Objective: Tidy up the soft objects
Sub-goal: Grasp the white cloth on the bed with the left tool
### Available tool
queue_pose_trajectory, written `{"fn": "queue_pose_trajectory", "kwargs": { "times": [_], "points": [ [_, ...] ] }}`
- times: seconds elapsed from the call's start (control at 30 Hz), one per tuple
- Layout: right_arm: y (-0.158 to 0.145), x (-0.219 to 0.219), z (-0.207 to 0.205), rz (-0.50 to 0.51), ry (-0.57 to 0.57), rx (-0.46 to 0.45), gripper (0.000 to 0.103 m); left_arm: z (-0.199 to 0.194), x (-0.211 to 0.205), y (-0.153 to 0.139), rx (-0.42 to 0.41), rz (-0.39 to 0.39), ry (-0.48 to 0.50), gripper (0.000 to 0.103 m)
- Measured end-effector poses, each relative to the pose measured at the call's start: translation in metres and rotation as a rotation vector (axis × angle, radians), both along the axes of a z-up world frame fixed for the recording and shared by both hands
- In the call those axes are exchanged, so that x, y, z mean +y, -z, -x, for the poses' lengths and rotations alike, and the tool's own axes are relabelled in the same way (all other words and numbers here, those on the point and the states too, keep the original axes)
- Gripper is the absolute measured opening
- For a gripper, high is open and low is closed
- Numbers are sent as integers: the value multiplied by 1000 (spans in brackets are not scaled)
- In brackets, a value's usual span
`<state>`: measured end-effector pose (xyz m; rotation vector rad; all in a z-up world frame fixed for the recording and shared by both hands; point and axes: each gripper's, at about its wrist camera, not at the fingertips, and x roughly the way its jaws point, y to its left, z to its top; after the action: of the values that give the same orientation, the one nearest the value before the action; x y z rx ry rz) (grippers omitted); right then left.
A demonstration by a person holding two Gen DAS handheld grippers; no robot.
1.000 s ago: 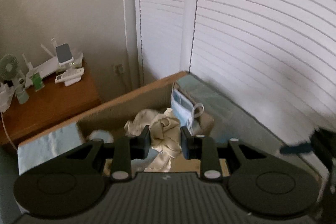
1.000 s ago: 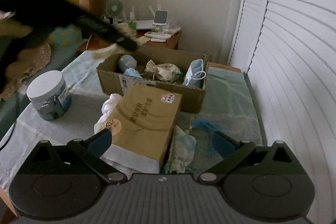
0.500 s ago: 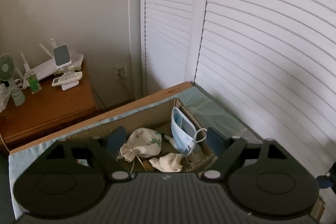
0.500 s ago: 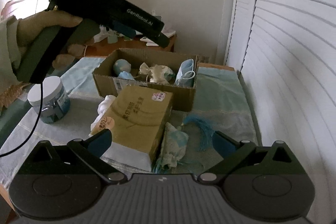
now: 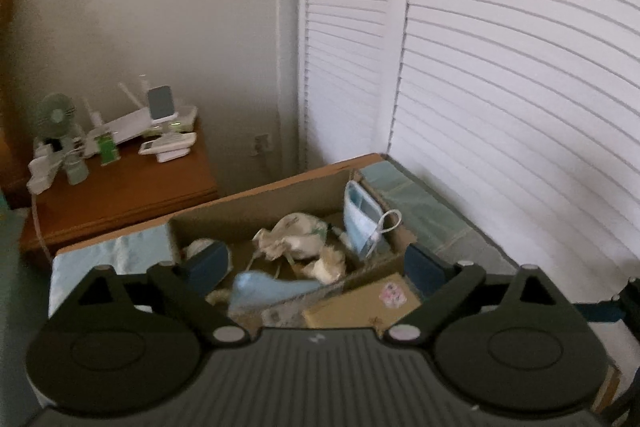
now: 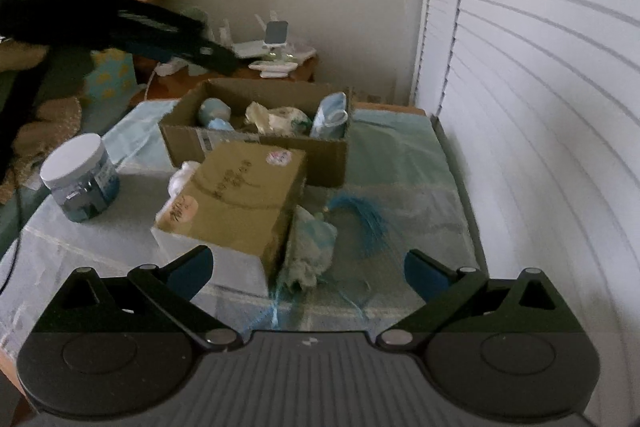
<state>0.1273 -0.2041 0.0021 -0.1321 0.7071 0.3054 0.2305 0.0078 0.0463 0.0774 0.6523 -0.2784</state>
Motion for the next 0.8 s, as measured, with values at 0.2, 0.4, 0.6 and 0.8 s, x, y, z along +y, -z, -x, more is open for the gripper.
{"fn": "queue_pose_trajectory", "kwargs": {
  "times": [0.2, 0.4, 0.6, 0.8],
  "points": [
    [13, -5, 7, 25, 26, 22, 103, 35, 17, 11, -19, 9, -78, 98],
    [33, -7, 5, 45, 41, 58, 103, 61, 36, 31, 22, 60, -156, 98],
    [55, -4, 0, 66, 35, 94, 103, 77, 46, 52, 76, 66, -190, 98],
    [68, 0, -7, 67, 18, 110, 103, 83, 46, 65, 103, 44, -184, 98]
  ]
}}
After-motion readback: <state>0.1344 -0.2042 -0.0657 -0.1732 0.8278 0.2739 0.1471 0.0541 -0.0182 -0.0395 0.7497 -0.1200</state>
